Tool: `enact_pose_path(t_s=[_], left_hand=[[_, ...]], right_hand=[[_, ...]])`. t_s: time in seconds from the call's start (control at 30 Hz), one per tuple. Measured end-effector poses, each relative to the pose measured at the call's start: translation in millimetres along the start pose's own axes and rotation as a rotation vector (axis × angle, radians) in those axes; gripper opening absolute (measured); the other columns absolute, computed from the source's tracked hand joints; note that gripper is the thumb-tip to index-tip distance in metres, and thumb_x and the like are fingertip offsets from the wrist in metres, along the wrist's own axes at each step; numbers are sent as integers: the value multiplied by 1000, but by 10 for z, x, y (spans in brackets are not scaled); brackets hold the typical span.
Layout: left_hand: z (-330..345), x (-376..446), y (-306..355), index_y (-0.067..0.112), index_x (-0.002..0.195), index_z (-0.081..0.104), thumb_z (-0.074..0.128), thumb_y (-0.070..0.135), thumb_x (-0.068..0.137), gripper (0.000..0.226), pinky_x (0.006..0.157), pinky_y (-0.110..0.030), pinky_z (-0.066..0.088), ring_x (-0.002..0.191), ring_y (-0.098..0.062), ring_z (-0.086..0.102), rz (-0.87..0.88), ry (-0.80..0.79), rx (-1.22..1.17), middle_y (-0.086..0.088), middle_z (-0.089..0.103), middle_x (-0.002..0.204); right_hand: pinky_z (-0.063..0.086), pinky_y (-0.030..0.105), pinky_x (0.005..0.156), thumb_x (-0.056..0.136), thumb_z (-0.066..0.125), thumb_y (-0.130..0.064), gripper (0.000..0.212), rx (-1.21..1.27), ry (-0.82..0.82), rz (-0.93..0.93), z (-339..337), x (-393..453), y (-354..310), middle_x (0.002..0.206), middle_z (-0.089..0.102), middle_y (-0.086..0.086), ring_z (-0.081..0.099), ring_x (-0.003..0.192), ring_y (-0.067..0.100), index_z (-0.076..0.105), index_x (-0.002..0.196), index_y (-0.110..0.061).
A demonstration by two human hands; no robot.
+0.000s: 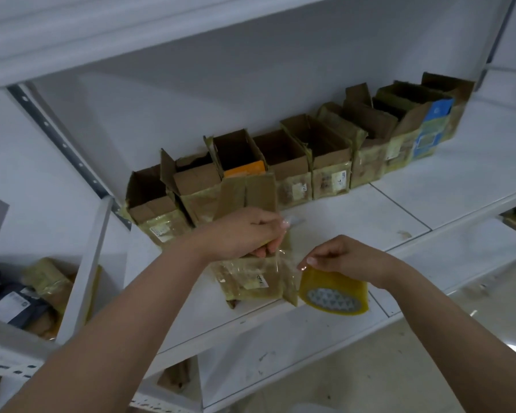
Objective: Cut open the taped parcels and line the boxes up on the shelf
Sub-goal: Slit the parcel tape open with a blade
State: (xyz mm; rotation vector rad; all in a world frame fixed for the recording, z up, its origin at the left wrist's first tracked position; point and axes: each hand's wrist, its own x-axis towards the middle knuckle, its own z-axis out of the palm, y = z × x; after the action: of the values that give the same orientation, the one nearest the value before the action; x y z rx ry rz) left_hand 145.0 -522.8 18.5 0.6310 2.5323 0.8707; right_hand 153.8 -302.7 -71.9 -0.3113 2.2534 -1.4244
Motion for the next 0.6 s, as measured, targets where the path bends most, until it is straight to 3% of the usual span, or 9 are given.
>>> enact_pose_path(t_s=[0.1, 0.23, 0.33, 0.47, 0.6], left_hand=[[-68, 1, 169, 20, 71, 58, 43, 43, 102, 41, 66, -26, 46, 63, -6, 54, -41, -146, 232, 9, 57, 68], [-79, 43, 427, 17, 71, 65, 49, 42, 100, 41, 61, -28, 39, 60, -11, 46, -134, -280, 504, 2, 53, 71], [-13, 95, 545, 18, 69, 64, 47, 40, 100, 42, 56, -26, 38, 58, -12, 46, -223, -282, 657, 4, 51, 65], [110, 146, 605, 12, 86, 65, 44, 38, 102, 37, 53, -25, 36, 62, -13, 46, -284, -270, 777, 2, 50, 72], [217, 164, 586, 14, 74, 56, 44, 34, 101, 35, 55, -28, 36, 64, -17, 45, -290, -228, 908, 1, 46, 69]], right_hand=[[55, 18, 77, 95, 63, -31, 18, -26, 34, -1, -13, -37, -40, 90, 76, -6, 71, 87, 11, 79, 97, -27], [50, 13, 70, 94, 63, -36, 17, -133, 96, -7, -20, -94, -100, 85, 75, -13, 67, 81, 1, 80, 92, -33], [51, 18, 71, 93, 62, -37, 18, -192, 149, -30, -18, -142, -153, 89, 75, -7, 67, 84, 7, 79, 89, -34], [53, 26, 72, 93, 62, -38, 23, -262, 213, -46, 35, -177, -233, 84, 72, 6, 67, 82, 20, 80, 85, -27], [46, 19, 61, 92, 63, -32, 19, -205, 256, -32, 80, -178, -253, 75, 71, -4, 65, 77, 12, 80, 87, -26]])
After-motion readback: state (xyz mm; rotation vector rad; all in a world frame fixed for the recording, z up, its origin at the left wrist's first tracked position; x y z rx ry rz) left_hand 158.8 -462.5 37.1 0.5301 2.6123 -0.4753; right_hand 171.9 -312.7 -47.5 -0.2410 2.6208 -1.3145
